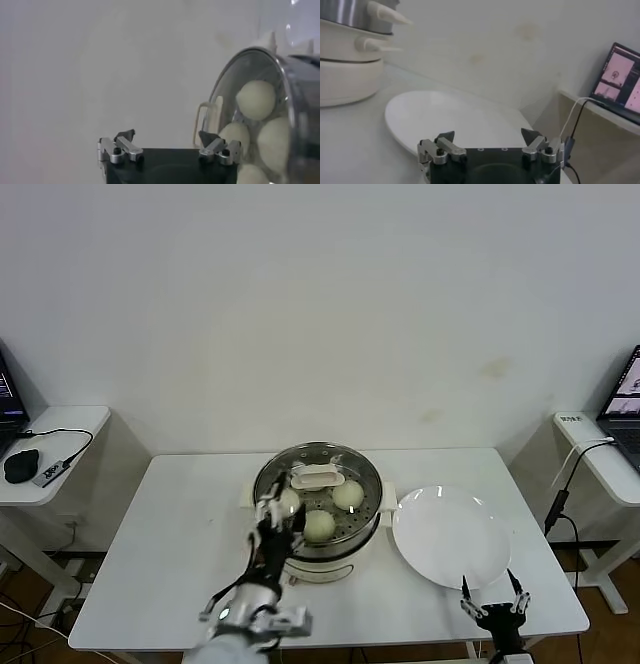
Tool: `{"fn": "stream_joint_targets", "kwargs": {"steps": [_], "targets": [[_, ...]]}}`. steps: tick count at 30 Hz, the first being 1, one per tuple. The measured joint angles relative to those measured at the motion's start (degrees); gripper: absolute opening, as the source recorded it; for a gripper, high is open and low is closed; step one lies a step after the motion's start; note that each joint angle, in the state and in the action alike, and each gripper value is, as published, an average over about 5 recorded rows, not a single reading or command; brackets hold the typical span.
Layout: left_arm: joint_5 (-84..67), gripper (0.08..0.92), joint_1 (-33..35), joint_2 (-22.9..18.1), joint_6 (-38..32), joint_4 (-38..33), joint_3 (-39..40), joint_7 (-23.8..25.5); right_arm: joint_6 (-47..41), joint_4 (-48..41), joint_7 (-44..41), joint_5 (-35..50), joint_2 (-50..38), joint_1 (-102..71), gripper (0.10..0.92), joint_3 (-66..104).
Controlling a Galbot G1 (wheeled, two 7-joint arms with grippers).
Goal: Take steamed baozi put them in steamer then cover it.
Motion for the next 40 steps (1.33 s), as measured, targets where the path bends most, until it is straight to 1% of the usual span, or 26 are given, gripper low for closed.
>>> {"fn": "stream_joint_targets", "kwargs": {"steps": [5, 8, 13, 17, 23, 27, 40], "targets": [[-18.8, 0.823, 7.3, 0.4, -6.6, -1.7, -8.6, -6.8, -0.1, 0.7, 0.1, 1.0, -1.0, -0.9, 0.823, -1.4], [-30.4, 0.823, 11.1, 0.1, -9.6, -2.0, -13.1, -9.9, -0.1, 1.4, 0.1, 2.0, -2.1, -1.7, 0.823, -2.6], [-47.5, 0.823, 16.9, -0.5, -14.9, -1.5, -17.4, -12.5, -1.0, 3.4, -0.5, 5.1, -4.5, -3.7, 0.823, -4.9], [-56.8, 0.823, 20.1, -1.4, -19.6, 0.4, -18.8, -13.7, -2.6, 5.8, -1.1, 8.0, -6.2, -5.7, 0.823, -6.3], [-64.5, 0.823, 24.2, -2.8, -25.8, 3.8, -20.3, -14.4, -3.9, 8.5, -1.9, 10.5, -7.4, -8.3, 0.823, -7.7], [-67.1, 0.823, 26.1, -3.4, -28.6, 5.3, -21.3, -14.6, -4.1, 9.7, -2.2, 11.4, -7.7, -9.6, 0.823, -8.4], [-70.6, 0.823, 27.9, -4.3, -31.7, 8.5, -22.7, -14.1, -5.5, 13.1, -1.7, 11.3, -7.7, -12.2, 0.823, -10.7]]}}
